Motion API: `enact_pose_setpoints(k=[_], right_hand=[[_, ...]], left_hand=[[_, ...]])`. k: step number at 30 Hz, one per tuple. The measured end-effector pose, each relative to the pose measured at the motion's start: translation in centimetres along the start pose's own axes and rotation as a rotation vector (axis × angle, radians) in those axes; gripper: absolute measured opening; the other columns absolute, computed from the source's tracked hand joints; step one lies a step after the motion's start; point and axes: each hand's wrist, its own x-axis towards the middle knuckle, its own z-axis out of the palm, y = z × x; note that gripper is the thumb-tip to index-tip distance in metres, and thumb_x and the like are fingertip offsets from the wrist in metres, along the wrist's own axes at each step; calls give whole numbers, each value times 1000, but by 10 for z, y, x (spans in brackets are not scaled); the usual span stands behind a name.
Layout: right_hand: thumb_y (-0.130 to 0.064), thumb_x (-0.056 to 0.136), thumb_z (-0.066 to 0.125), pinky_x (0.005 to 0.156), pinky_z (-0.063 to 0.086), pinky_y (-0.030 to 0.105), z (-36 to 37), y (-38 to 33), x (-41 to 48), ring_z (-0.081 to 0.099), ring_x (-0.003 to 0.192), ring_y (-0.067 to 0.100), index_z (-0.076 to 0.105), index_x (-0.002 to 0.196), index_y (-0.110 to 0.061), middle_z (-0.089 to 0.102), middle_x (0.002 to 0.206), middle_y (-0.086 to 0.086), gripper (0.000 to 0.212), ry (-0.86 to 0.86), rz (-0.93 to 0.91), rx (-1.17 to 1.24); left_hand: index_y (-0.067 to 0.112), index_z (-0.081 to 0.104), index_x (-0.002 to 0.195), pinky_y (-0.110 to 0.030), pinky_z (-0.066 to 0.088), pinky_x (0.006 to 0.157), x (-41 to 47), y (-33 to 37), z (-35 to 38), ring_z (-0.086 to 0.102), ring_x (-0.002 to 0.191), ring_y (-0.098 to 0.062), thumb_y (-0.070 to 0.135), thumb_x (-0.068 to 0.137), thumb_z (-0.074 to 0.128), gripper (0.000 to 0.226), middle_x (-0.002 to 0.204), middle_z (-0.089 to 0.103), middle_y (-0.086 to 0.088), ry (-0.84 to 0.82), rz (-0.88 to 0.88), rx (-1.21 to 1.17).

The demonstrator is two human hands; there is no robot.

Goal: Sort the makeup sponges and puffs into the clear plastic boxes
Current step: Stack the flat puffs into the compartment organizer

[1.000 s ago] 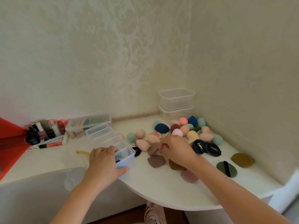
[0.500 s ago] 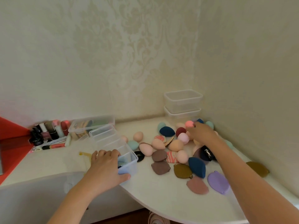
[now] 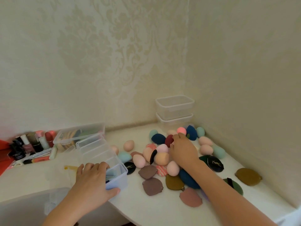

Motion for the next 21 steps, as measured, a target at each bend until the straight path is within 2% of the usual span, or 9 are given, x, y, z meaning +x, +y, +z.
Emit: enact_pose_setpoints(k=[3,5,6,10,13,15,17,19,21], right_hand=[[-15,94,46,89,44,28,-10,5,-2,52,110,23,49,123,-10,47,129,9,29,-4,13,122],[-9,92,47,89,39,22,-18,11,0,49,116,22,47,128,-9,45,133,8,35,-2,10,181],[-5,90,50,88,36,18,-22,14,1,48,117,21,47,130,-10,44,134,6,40,18,17,218],[12,82,47,89,42,22,-39,23,12,57,107,22,57,122,-7,58,121,10,45,191,116,450],[8,88,50,86,46,22,-59,24,16,63,97,20,65,115,-5,67,110,10,33,262,161,680],[6,89,54,73,54,21,-72,18,16,64,85,16,67,109,-8,68,105,11,27,157,200,1016],[7,90,54,67,58,18,-83,9,14,66,85,17,65,105,-7,67,104,13,23,-12,215,1335],[3,91,55,64,58,18,-88,-4,10,66,91,19,64,102,-9,67,105,12,19,-133,166,1404],[-4,91,58,63,56,17,-91,-23,6,67,88,15,64,99,-14,69,99,8,15,-211,71,1334]], left_hand=[[33,33,121,-29,25,102,0,0,-1,33,104,-10,80,56,31,81,103,40,15,-9,4,-1],[33,33,120,-29,25,101,0,1,-2,35,105,-11,77,42,12,93,103,40,15,14,13,-11],[32,34,120,-29,25,101,0,1,-2,36,106,-11,76,40,9,95,103,41,15,28,13,-26],[29,39,119,-32,24,101,0,-1,3,36,103,-13,75,41,13,94,102,44,13,60,17,-72],[28,45,117,-34,26,98,1,-2,6,40,102,-16,74,43,19,91,101,48,12,94,12,-96],[29,46,116,-34,26,98,1,-1,6,41,103,-16,74,43,20,90,102,50,13,91,4,-114],[32,43,117,-33,25,100,0,0,4,40,106,-15,74,43,20,89,104,50,14,66,5,-120],[33,40,120,-33,24,103,-1,0,3,40,109,-14,76,51,29,82,107,49,15,31,8,-117],[33,40,122,-34,24,105,-4,2,1,40,110,-15,71,66,46,69,106,47,13,28,2,-123]])
